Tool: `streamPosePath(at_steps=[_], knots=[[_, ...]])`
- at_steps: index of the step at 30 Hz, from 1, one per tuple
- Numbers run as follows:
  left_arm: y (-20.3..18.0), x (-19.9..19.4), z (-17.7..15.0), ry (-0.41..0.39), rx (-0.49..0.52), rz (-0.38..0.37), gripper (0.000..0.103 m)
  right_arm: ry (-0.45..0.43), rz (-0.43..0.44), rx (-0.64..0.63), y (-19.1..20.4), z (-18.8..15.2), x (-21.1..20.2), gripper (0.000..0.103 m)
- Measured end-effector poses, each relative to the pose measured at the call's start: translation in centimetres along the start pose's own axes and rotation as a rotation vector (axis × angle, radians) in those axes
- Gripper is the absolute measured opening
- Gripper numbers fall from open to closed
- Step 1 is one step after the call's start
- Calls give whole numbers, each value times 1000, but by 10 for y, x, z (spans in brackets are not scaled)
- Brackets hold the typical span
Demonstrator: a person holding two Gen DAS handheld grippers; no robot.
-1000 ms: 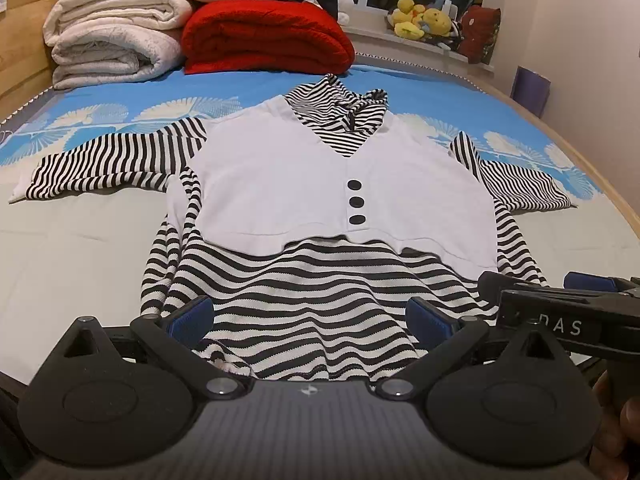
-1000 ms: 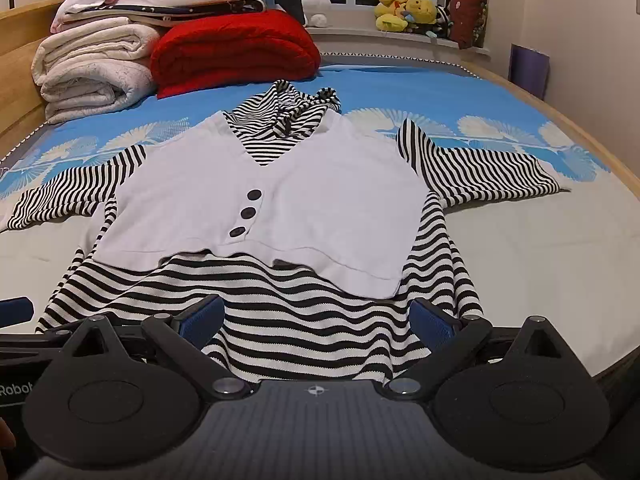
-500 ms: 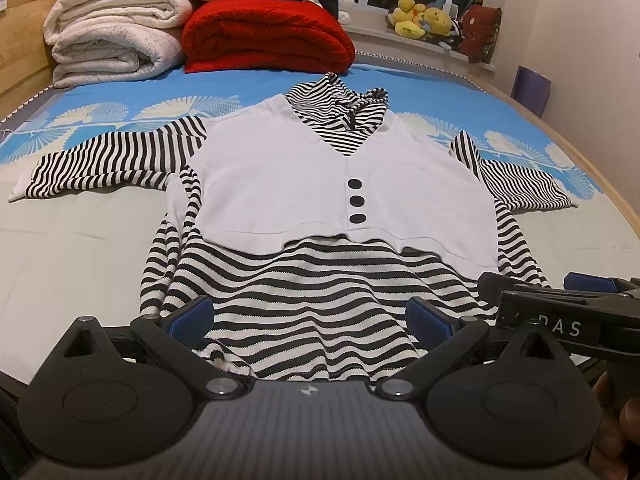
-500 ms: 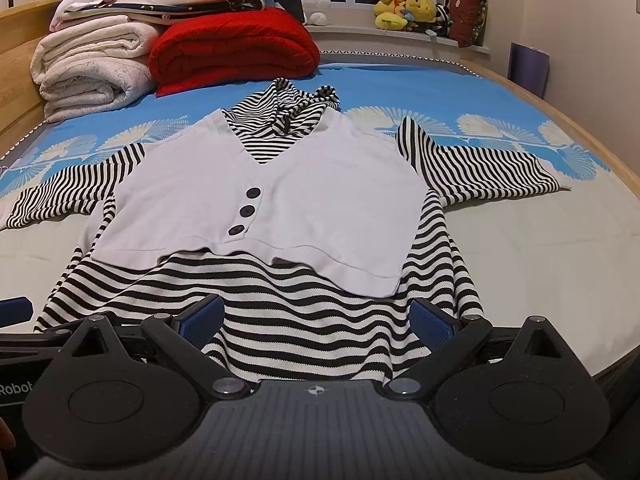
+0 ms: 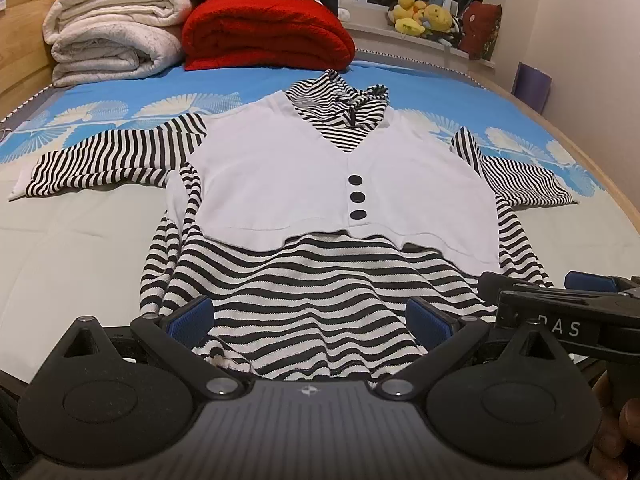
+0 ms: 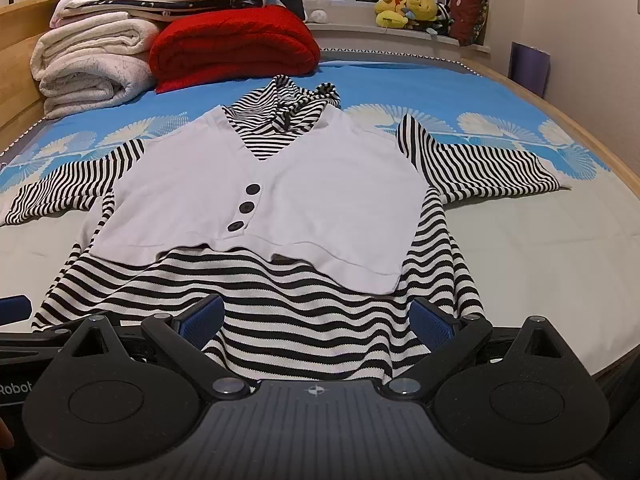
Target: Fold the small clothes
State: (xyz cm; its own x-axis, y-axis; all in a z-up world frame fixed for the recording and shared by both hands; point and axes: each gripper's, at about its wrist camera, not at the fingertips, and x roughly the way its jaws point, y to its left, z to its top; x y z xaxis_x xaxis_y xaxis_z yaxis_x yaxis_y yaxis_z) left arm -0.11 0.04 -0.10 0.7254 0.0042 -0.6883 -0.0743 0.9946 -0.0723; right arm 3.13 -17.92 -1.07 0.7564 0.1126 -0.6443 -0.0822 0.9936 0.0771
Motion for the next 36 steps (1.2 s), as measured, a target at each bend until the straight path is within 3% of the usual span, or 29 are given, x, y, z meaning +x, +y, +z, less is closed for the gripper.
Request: streamPosePath(at_steps=[12, 16, 19, 30, 33, 36], knots=[[1, 4, -4, 0, 4, 5, 102, 5, -3, -2, 0, -1, 2, 98], [1, 3, -5, 0, 3, 4, 102, 58, -18, -15, 1, -1, 5, 98], [1, 3, -4, 2, -2, 0, 102, 11, 6, 8, 0, -1, 5, 98], [-1, 4, 0, -16, 46, 39, 102, 4, 6, 14, 0, 1, 3, 98], [-2, 0, 1, -30, 53, 24, 97, -8, 11, 19, 0, 2, 3, 98], [-3, -5, 5, -47, 57, 3, 83, -6, 9, 15, 1, 4, 3, 98]])
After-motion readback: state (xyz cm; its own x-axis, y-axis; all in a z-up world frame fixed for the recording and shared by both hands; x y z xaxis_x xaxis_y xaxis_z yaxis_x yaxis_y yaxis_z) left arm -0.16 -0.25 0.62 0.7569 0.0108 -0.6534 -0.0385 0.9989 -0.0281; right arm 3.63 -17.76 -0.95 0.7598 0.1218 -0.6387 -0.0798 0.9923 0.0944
